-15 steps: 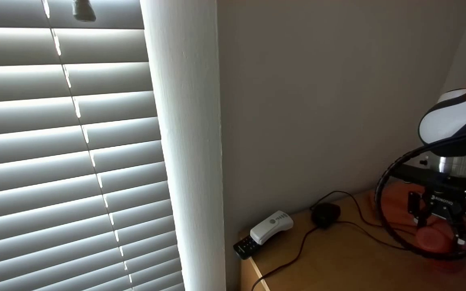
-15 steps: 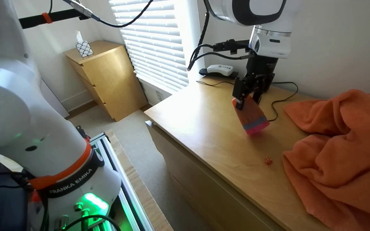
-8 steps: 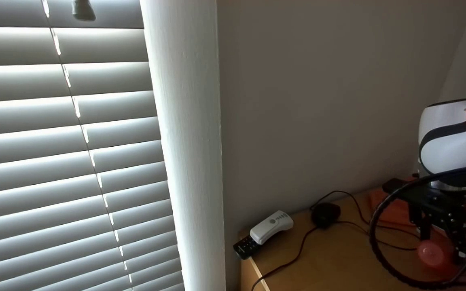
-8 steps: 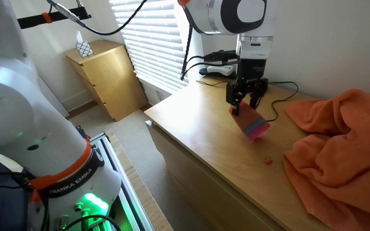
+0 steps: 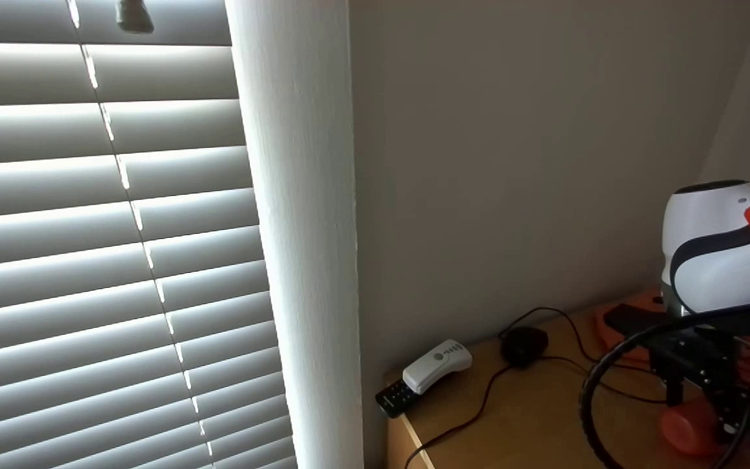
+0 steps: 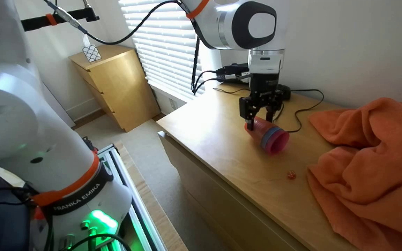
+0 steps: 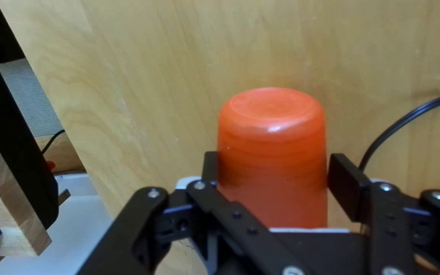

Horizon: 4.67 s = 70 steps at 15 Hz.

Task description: Flip the stack of cups over

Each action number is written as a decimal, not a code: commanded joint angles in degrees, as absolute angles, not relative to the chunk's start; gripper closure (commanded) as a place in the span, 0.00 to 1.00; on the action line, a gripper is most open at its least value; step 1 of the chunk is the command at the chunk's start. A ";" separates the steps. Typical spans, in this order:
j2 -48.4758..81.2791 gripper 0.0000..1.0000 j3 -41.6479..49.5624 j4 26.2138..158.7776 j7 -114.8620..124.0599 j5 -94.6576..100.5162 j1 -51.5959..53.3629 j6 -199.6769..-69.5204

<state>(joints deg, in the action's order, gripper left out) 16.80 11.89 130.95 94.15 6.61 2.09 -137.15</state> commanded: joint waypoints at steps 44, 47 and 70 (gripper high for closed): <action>15.60 0.00 15.70 127.22 108.05 -34.95 -14.85 -121.89; 17.11 0.00 15.94 126.62 112.44 -35.22 -14.90 -122.47; 18.41 0.97 14.49 122.58 116.95 -39.71 -11.65 -119.38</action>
